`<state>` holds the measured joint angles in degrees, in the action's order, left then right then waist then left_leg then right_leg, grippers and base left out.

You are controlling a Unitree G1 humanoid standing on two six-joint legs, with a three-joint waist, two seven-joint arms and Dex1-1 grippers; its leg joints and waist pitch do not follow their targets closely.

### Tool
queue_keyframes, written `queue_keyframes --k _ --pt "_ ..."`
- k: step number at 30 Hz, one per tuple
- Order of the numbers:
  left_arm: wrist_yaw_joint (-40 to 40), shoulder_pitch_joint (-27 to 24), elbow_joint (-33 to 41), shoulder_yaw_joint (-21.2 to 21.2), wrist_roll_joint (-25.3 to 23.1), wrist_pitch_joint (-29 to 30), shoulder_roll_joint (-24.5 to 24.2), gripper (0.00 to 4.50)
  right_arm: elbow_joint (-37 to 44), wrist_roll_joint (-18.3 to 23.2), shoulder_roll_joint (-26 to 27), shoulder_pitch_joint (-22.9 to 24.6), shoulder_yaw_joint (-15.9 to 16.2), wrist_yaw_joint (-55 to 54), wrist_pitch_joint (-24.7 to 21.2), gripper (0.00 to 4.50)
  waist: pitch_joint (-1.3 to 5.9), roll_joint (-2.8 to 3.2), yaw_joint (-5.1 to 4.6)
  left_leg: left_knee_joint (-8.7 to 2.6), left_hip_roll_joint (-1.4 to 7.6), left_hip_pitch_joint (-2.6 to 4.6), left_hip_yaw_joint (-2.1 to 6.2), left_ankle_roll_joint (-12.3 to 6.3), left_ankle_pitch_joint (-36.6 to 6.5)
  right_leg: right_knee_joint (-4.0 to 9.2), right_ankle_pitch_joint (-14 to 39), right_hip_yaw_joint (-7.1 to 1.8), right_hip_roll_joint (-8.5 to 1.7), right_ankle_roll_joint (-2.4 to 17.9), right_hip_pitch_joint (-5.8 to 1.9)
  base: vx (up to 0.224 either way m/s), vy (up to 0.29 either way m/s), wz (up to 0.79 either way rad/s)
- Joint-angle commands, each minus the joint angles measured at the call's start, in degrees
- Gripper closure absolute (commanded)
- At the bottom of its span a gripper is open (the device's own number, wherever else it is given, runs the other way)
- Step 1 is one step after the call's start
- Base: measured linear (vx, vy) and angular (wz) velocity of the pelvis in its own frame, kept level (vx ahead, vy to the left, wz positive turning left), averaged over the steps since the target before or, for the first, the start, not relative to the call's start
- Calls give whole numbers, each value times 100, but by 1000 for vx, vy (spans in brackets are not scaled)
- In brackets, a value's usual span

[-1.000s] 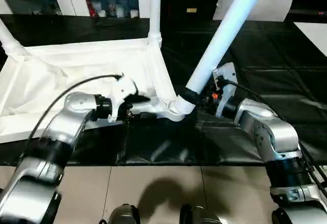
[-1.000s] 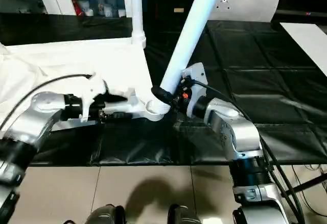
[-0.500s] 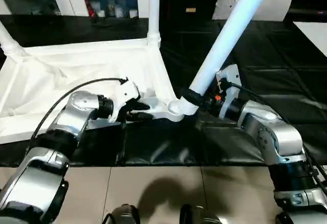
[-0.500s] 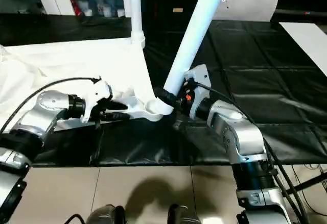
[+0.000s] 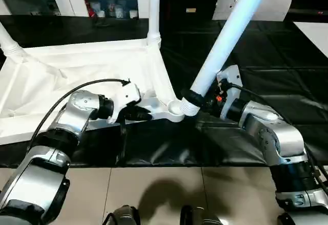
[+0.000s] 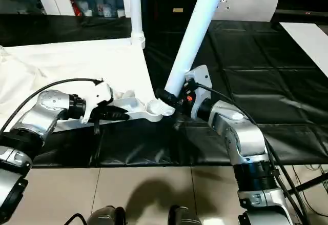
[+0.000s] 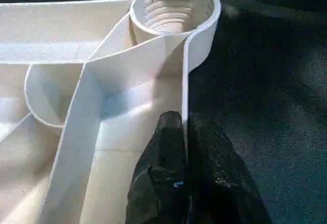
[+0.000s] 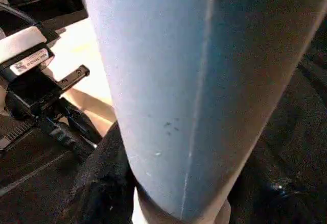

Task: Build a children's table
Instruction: Insert table leg to table base

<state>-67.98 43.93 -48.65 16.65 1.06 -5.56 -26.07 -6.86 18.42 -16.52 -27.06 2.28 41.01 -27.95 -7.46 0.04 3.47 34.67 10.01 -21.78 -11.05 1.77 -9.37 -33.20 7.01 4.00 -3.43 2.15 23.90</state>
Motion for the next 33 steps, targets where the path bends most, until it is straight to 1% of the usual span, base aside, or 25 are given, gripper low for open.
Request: queue_keyframes --k 1,2,3,5,8,10,11,12,13,14,15,18,19,20,21,24,26,27,29,33 --pt "-16 71 -112 62 -155 -48 -9 450 94 -7 -76 -72 20 28 114 257 588 48 17 -414 292 167 178 12 -1464 421 2453 -273 -528 929 -311 0 0 0" --pt "-16 71 -112 62 -155 -48 -9 450 94 -7 -76 -72 20 28 114 257 589 48 15 -416 294 170 179 9 -1468 423 2449 -272 -526 928 -307 0 0 0" --pt "-46 65 -107 67 -181 -69 -18 450 88 -15 -81 -86 28 41 112 257 600 43 15 -414 297 160 175 -9 -1390 397 2270 -281 -525 972 -315 0 0 0" --pt "-90 54 -76 71 -194 -117 -33 450 74 -24 -93 -112 45 67 117 257 600 51 18 -413 299 162 168 -24 -1362 384 2137 -284 -519 1026 -310 0 0 0" --pt "-201 16 22 65 -171 -250 -55 450 40 -50 -126 -171 86 137 131 257 597 41 22 -411 293 152 163 -43 -1335 377 2102 -286 -524 1054 -321 0 0 0" --pt "-467 -127 316 76 -45 -290 -91 450 30 -45 -157 -250 141 240 101 257 599 43 20 -413 298 142 163 -47 -1292 366 2072 -288 -529 1058 -331 0 0 0" --pt "-563 -209 463 67 29 -292 -86 450 46 -40 -165 -277 179 290 68 257 590 42 19 -415 308 155 160 -49 -1286 361 2051 -292 -528 1088 -319 0 0 0" --pt "-597 -263 556 58 70 -277 -80 450 62 -35 -169 -288 208 324 36 257 583 34 15 -418 313 153 157 -52 -1282 355 2034 -293 -523 1099 -314 0 0 0" --pt "-613 -327 653 50 93 -277 -66 450 89 -28 -163 -289 267 375 -14 257 579 46 19 -417 314 163 149 -62 -1302 363 2047 -295 -519 1110 -301 0 0 0" --pt "-613 -365 702 50 95 -283 -58 450 110 -28 -157 -281 318 413 -42 257 573 40 14 -418 319 160 150 -68 -1330 361 2053 -297 -518 1117 -302 0 0 0" --pt "-608 -401 747 50 85 -274 -51 450 136 -37 -159 -263 387 461 -61 257 563 24 19 -420 311 168 141 -72 -1348 381 2132 -295 -514 1092 -291 0 0 0" --pt "-580 -490 836 59 57 -258 -38 450 125 -107 -174 -222 617 617 -83 257 558 34 24 -427 315 160 158 -51 -1412 386 2305 -288 -522 1009 -301 0 0 0" --pt "-571 -519 867 64 51 -257 -39 450 107 -127 -185 -221 673 654 -113 257 549 -2 19 -433 318 163 155 -54 -1425 397 2347 -289 -520 987 -291 0 0 0" --pt "-570 -544 903 61 45 -246 -41 450 93 -139 -193 -223 704 677 -133 257 550 8 22 -430 317 163 161 -49 -1417 390 2370 -290 -528 976 -293 0 0 0" --pt "-562 -590 967 62 31 -236 -50 450 -1 -229 -226 -257 801 729 -117 257 539 15 15 -435 317 171 161 -31 -1469 406 2470 -290 -523 934 -274 0 0 0" --pt "-598 -672 1135 74 8 -193 -84 450 -214 -380 -258 -343 913 732 -66 257 531 13 2 -440 308 169 165 -13 -1480 416 2563 -292 -523 888 -275 0 0 0" --pt "-649 -719 1236 89 9 -159 -107 450 -352 -437 -249 -406 955 714 -49 257 532 18 -9 -436 306 169 168 -4 -1476 411 2558 -294 -526 899 -275 0 0 0" --pt "-674 -735 1272 93 18 -148 -114 450 -400 -454 -249 -431 976 721 -55 257 531 37 -3 -429 308 188 163 -2 -1467 419 2563 -299 -524 902 -261 0 0 0" --pt "-749 -772 1364 107 43 -120 -128 450 -511 -494 -259 -489 1049 765 -68 257 539 28 -2 -434 313 173 163 -16 -1431 399 2427 -299 -517 929 -275 0 0 0" --pt "-785 -814 1486 111 54 -72 -136 450 -635 -486 -265 -548 1130 890 -121 259 530 21 -19 -436 311 167 162 -38 -1441 387 2374 -295 -508 963 -279 0 0 0"
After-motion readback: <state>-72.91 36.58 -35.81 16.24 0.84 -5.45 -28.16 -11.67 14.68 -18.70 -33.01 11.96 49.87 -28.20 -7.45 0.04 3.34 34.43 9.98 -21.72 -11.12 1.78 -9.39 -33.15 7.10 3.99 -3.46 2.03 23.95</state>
